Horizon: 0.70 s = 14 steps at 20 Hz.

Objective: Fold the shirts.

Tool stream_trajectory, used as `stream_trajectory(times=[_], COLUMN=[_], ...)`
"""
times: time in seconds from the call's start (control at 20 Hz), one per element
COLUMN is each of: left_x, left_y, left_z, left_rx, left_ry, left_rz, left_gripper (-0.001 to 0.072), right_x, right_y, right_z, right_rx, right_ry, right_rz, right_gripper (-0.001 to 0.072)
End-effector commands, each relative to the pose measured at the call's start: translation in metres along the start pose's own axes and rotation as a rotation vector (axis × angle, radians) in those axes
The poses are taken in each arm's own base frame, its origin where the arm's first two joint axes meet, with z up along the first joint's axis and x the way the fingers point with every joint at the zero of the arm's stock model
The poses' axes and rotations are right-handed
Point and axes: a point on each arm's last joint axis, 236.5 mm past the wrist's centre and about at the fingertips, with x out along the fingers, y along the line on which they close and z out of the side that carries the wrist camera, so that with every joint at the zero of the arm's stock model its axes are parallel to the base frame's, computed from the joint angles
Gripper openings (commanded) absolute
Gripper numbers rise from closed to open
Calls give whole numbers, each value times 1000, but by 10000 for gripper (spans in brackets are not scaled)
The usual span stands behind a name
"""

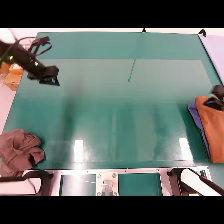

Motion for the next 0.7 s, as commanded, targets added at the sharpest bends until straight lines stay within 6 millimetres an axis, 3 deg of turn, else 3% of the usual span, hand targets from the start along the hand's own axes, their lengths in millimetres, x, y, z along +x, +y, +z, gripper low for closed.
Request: stream_trajectory(times=[0.0,0.1,0.25,0.35,0.65], left_x=[4,17,27,24,24], left_y=[-25,-40,-50,-51,-51], left_z=[-64,-106,-142,-149,-145], left_rx=[-45,-47,-71,-91,-99], left_ry=[-43,-33,-8,-1,-20], left_rz=[-22,-32,-45,-46,-45], left_gripper=[20,20,21,22,22], right_x=[41,64,75,76,76], right_y=[58,68,84,85,86], right_z=[-76,-117,-141,-152,-153], right_rx=[-251,-330,-410,-435,-438], right_ry=[51,91,114,145,147], right_rz=[83,107,136,134,135], right_gripper=[17,17,18,18,18])
